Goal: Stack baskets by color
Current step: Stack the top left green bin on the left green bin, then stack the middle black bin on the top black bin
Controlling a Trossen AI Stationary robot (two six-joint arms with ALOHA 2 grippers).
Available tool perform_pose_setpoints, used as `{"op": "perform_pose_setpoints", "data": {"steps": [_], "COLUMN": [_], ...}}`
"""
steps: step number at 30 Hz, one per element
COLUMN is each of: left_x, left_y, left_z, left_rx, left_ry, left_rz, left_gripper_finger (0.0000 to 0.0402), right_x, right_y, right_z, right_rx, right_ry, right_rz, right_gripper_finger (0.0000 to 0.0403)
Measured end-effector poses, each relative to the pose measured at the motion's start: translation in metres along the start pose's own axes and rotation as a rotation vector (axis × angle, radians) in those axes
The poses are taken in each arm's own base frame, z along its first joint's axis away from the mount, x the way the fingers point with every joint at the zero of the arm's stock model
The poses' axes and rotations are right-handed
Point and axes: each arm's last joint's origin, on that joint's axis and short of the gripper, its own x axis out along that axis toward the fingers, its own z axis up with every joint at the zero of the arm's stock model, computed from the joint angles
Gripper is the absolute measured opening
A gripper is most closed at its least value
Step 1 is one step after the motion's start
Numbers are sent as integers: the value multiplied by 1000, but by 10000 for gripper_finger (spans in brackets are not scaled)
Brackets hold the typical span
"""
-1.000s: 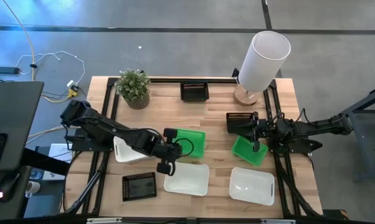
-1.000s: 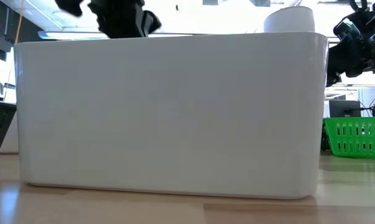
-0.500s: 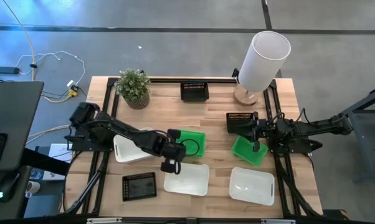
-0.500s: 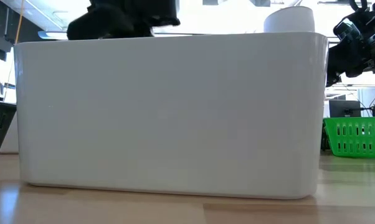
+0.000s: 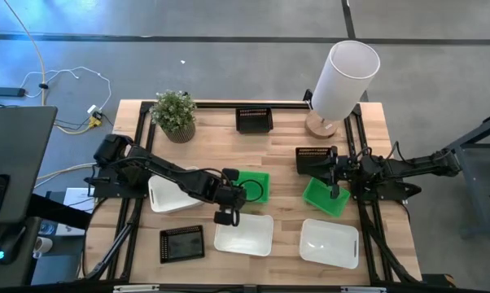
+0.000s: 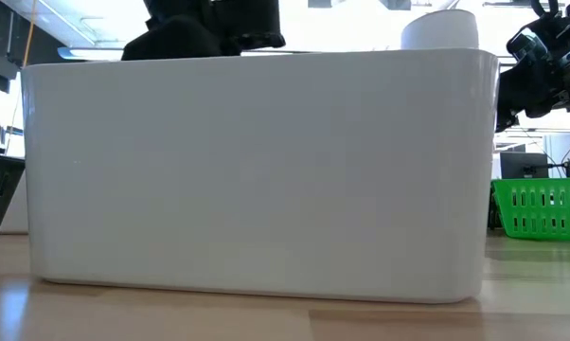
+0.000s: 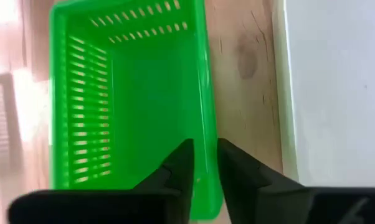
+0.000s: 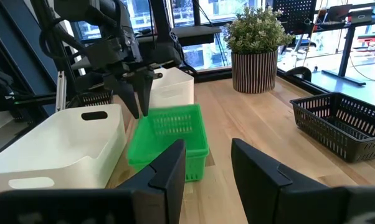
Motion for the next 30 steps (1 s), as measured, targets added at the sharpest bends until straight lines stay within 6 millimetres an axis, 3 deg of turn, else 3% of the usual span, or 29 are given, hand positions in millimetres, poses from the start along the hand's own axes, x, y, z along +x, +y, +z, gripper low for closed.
{"op": "perform_pose_setpoints", "data": {"steps": [10, 20, 30], "left_x": [-10, -37, -70], "left_y": [4, 18, 56], "left_z": [10, 34, 23], "left_rx": [-16, 46, -131], "left_ry": [-6, -32, -7], "left_rz": [-39, -32, -6], "left_gripper_finger": [143, 141, 141], "right_x": [0, 0, 0], "right_y": [0, 0, 0], "right_z": [0, 0, 0], "right_rx": [0, 0, 0], "right_ry": [1, 0, 0], "right_rz": [0, 0, 0], "right_gripper_finger": [118, 118, 118]}}
